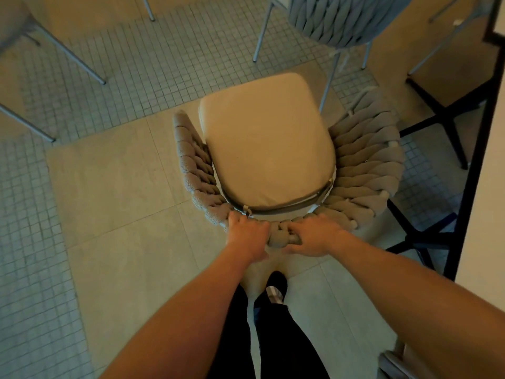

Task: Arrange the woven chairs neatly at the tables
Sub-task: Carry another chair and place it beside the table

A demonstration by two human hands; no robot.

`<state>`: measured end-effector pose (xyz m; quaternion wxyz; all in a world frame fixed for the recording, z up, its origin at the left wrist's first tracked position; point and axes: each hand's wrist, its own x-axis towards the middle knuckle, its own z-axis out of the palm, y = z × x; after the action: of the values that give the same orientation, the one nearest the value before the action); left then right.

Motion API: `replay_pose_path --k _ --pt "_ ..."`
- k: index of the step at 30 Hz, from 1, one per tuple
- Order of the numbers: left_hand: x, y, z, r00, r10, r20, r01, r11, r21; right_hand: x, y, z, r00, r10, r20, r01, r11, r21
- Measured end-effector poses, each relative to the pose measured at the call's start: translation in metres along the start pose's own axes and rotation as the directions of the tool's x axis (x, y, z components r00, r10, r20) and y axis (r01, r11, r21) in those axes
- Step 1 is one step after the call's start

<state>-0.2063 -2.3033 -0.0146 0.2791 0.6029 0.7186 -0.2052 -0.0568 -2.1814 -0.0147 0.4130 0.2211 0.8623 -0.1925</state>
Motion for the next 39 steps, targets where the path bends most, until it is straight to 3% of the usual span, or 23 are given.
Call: replay_pose_path --k 3,8,13,20,25,29,33,39 --pt "0.002 0.025 -0.004 0.999 0.025 -0.042 -0.028 0.996 -0.08 -0.009 0.029 -0.001 1.0 0.017 0.019 -0.015 0.996 -0.088" --pt "0.014 0.032 -0.003 0.993 0.055 -0.102 -0.067 0.991 -0.113 -0.013 0.051 0.011 0.996 0.079 -0.035 -0.081 0.996 -0.044" --pt "0.015 0.02 -0.005 0.987 0.134 -0.084 -0.14 0.987 -0.073 -0.016 0.04 0.01 0.99 0.078 -0.113 -0.084 0.996 -0.042" --pt "0.019 -0.044 -0.008 0.989 0.15 0.015 -0.151 0.986 0.069 -0.002 -0.022 -0.01 0.983 0.139 -0.118 -0.126 0.986 0.109" --pt "0.02 -0.107 -0.014 0.996 0.093 0.001 -0.091 0.976 0.197 0.029 -0.085 -0.021 0.966 0.223 -0.127 -0.175 0.935 0.309" --pt "0.014 -0.128 -0.023 0.988 -0.124 -0.092 0.145 0.952 0.271 0.053 -0.116 -0.04 0.964 0.239 -0.112 -0.171 0.89 0.423" --pt "0.014 -0.121 -0.03 0.957 -0.282 -0.065 0.289 0.928 0.235 0.056 -0.112 -0.045 0.97 0.173 -0.173 -0.109 0.939 0.325" --pt "0.022 -0.07 -0.017 0.985 -0.169 0.026 0.163 0.972 0.169 0.033 -0.054 -0.028 0.97 -0.103 -0.218 0.114 0.993 0.039"
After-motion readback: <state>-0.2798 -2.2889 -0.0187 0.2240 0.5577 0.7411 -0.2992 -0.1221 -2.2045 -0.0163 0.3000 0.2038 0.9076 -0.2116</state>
